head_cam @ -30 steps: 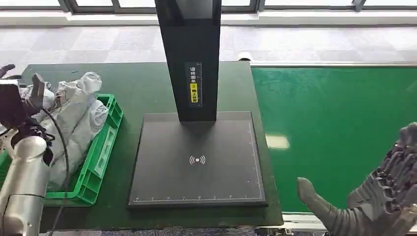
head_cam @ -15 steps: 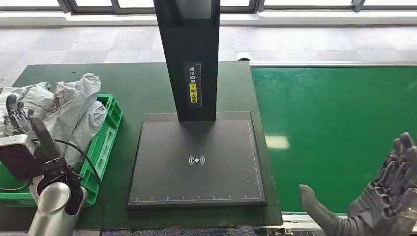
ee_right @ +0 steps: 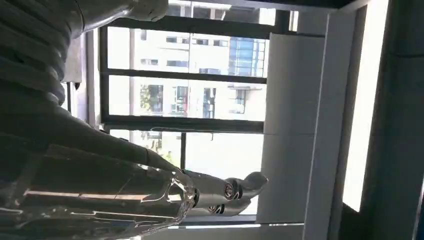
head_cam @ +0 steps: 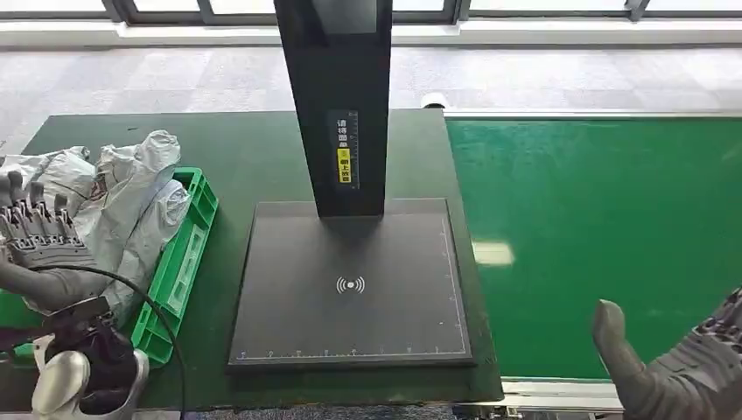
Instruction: Moved the parcel from conveyor to table for the left to box.
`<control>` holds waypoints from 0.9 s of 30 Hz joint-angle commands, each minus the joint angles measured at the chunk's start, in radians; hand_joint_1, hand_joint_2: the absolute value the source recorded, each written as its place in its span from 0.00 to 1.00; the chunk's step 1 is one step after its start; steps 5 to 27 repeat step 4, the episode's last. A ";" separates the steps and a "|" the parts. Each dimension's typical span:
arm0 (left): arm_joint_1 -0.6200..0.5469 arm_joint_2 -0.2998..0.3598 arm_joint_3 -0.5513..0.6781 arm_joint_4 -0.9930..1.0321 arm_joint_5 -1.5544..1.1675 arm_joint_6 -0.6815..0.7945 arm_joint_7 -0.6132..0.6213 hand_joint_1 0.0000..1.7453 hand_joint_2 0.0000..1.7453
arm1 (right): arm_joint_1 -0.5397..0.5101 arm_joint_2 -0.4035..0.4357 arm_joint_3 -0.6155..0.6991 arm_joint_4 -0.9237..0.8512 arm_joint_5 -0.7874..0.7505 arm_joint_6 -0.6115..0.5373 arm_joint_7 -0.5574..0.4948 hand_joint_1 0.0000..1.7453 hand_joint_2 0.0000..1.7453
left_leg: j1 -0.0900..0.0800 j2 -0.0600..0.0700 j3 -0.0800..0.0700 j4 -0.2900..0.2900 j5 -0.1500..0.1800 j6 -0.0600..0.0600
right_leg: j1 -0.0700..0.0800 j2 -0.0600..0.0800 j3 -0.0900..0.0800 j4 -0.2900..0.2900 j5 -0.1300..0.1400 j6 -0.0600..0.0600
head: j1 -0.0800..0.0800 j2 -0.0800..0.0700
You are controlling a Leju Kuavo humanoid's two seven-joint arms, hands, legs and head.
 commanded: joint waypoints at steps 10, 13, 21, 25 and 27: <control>0.010 0.049 -0.041 0.009 0.032 -0.057 0.011 0.00 0.00 | 0.012 0.040 -0.049 0.018 -0.031 0.006 -0.003 0.00 1.00 | 0.000 -0.001 0.003 -0.003 0.001 0.000 | 0.000 -0.001 0.003 -0.003 0.000 -0.001 | 0.000 0.000; 0.010 0.049 -0.041 0.009 0.032 -0.057 0.011 0.00 0.00 | 0.012 0.040 -0.049 0.018 -0.031 0.006 -0.003 0.00 1.00 | 0.000 -0.001 0.003 -0.003 0.001 0.000 | 0.000 -0.001 0.003 -0.003 0.000 -0.001 | 0.000 0.000; 0.010 0.049 -0.041 0.009 0.032 -0.057 0.011 0.00 0.00 | 0.012 0.040 -0.049 0.018 -0.031 0.006 -0.003 0.00 1.00 | 0.000 -0.001 0.003 -0.003 0.001 0.000 | 0.000 -0.001 0.003 -0.003 0.000 -0.001 | 0.000 0.000; 0.010 0.049 -0.041 0.009 0.032 -0.057 0.011 0.00 0.00 | 0.012 0.040 -0.049 0.018 -0.031 0.006 -0.003 0.00 1.00 | 0.000 -0.001 0.003 -0.003 0.001 0.000 | 0.000 -0.001 0.003 -0.003 0.000 -0.001 | 0.000 0.000; 0.010 0.049 -0.041 0.009 0.032 -0.057 0.011 0.00 0.00 | 0.012 0.040 -0.049 0.018 -0.031 0.006 -0.003 0.00 1.00 | 0.000 -0.001 0.003 -0.003 0.001 0.000 | 0.000 -0.001 0.003 -0.003 0.000 -0.001 | 0.000 0.000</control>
